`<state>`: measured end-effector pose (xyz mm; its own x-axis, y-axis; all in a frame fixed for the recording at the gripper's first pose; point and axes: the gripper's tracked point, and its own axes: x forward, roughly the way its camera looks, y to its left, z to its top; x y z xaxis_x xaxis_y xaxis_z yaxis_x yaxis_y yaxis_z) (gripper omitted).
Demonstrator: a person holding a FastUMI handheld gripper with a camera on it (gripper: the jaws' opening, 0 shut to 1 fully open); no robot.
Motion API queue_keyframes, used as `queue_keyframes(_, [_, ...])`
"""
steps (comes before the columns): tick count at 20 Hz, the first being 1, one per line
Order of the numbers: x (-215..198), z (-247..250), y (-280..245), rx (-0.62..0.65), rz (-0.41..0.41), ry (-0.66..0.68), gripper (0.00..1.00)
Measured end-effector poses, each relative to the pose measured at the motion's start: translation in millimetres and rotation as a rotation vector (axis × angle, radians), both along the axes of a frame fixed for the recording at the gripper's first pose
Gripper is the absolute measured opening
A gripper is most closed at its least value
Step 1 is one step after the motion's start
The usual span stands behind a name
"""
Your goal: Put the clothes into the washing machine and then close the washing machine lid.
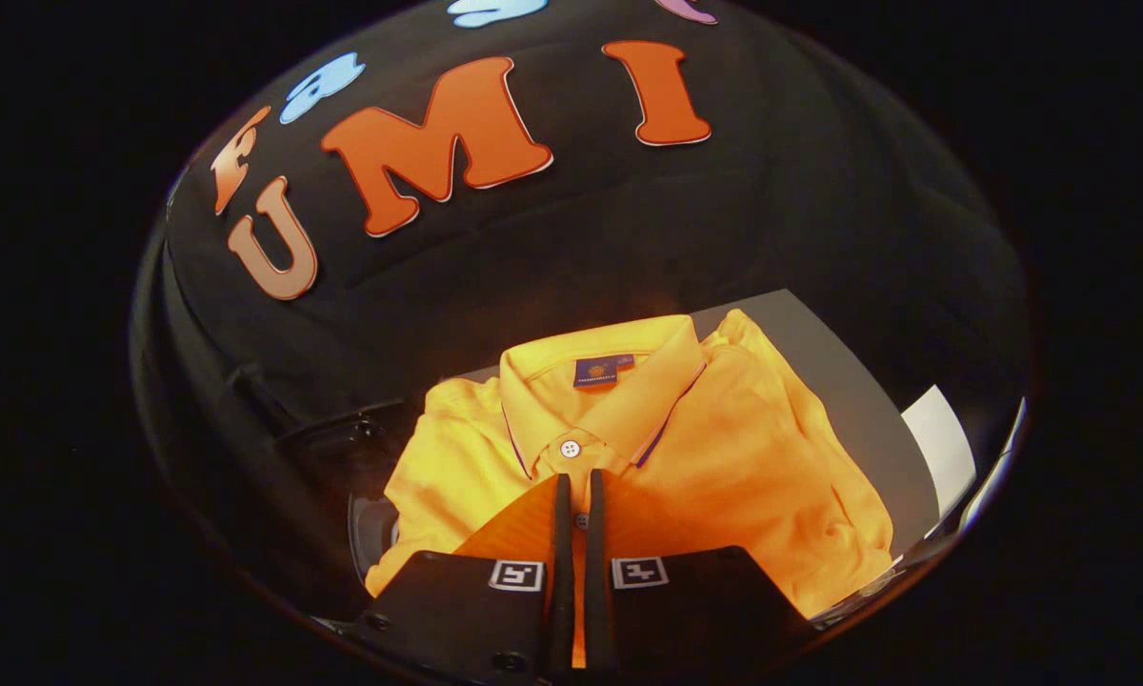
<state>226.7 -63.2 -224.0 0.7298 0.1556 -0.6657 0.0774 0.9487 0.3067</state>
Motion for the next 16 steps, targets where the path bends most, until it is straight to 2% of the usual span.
queue_keyframes(5, [-20,41,10,0.126,0.016,-0.072,0.13])
queue_keyframes(10, [-44,70,76,0.199,0.081,-0.121,0.12])
queue_keyframes(16, [-64,86,154,0.212,0.173,-0.137,0.12])
